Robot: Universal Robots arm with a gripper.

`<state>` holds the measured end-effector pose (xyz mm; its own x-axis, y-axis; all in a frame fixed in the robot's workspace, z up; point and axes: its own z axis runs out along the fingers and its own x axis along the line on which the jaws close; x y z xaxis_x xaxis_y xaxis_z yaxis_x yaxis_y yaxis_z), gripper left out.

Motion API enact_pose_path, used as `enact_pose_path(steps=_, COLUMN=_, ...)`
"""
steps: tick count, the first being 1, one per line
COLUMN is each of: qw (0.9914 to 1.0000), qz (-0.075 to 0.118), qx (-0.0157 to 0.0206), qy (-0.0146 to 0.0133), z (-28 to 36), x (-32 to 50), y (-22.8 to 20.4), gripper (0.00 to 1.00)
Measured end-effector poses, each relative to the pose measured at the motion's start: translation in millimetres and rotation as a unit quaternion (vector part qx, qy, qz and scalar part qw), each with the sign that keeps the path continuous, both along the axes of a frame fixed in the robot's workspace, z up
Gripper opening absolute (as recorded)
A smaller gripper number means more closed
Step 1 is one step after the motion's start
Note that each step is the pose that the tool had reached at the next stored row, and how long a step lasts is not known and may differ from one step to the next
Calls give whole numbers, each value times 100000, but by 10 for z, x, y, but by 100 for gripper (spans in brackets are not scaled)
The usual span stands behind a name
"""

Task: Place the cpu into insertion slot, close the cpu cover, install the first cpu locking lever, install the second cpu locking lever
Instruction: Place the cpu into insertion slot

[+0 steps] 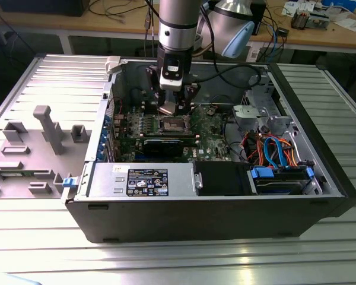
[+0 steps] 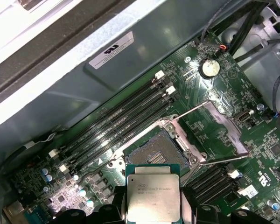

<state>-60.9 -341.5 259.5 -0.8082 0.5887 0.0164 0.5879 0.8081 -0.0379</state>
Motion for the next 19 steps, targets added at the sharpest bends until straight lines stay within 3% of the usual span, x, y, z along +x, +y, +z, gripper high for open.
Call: enact_pose_path(steps=19, qw=99990, qz=-1420, qx=0, qy=1, z=-5, x=0, y=0, gripper=55)
